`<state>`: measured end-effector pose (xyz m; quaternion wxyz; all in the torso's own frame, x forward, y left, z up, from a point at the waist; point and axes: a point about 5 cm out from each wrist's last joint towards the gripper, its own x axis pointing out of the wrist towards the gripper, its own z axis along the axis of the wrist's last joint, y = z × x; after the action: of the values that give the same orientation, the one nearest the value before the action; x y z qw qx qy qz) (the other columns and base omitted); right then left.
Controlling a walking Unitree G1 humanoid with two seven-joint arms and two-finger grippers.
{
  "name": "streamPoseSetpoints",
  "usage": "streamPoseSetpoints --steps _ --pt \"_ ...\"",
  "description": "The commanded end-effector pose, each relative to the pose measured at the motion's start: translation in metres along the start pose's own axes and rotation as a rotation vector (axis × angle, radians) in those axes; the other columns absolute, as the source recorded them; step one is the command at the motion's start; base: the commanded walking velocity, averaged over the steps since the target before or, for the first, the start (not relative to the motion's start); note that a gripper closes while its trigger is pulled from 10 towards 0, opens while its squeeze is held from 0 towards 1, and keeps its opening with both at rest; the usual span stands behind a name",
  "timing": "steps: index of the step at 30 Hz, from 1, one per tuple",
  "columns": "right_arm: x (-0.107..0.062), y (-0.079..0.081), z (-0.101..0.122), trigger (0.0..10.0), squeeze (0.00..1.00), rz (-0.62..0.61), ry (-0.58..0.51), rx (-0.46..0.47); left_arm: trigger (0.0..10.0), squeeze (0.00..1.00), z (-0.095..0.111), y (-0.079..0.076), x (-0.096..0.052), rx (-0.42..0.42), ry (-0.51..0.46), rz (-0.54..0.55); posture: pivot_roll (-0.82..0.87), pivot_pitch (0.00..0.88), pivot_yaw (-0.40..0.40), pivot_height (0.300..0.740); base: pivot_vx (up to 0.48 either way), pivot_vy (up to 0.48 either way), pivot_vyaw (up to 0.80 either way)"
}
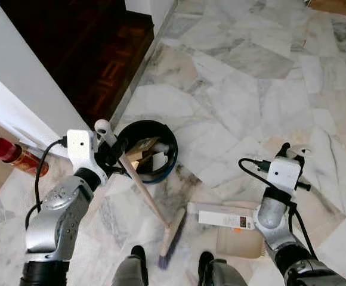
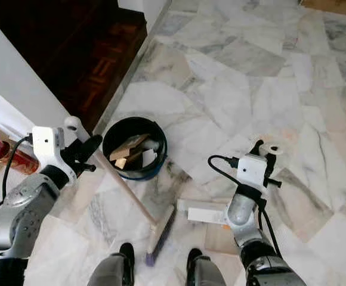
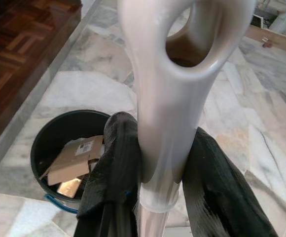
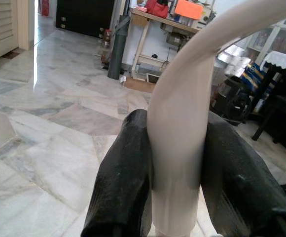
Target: Sweep floor
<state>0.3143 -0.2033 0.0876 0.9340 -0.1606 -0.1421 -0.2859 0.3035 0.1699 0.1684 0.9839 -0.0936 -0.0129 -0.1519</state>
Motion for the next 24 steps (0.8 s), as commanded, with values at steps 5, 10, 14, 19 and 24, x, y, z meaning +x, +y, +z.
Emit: streamPoseSetpoints --steps 5,10,14,19,24 --pt "-0.02 -0.004 -0.021 10.0 0.0 0.032 0.107 -0.039 10.0 0.0 -0.004 -0.004 0.013 -0.072 -0.049 0.015 0.2 0.355 0.054 0.74 0.0 0.0 0.0" --pt "-0.02 -0.005 -0.022 10.0 0.0 0.029 0.112 -0.023 10.0 0.0 -0.007 -0.011 0.02 -0.116 -0.062 -0.012 0.2 0.353 0.054 0.74 0.0 0.0 0.0" --pt "-0.019 -0.003 -0.021 10.0 0.0 0.032 0.116 -0.015 10.0 0.0 -0.006 -0.01 0.022 -0.141 -0.07 -0.011 0.2 0.347 0.054 0.74 0.0 0.0 0.0" --pt "-0.017 0.004 -0.017 10.0 0.0 0.035 0.131 0.027 10.0 0.0 -0.005 -0.007 0.022 -0.158 -0.079 -0.017 0.21 0.324 0.052 0.74 0.0 0.0 0.0" --pt "-0.01 0.006 -0.014 10.0 0.0 -0.006 0.188 0.108 10.0 0.0 -0.003 -0.004 0.025 -0.17 -0.096 -0.013 0.21 0.294 0.048 0.74 0.0 0.0 0.0"
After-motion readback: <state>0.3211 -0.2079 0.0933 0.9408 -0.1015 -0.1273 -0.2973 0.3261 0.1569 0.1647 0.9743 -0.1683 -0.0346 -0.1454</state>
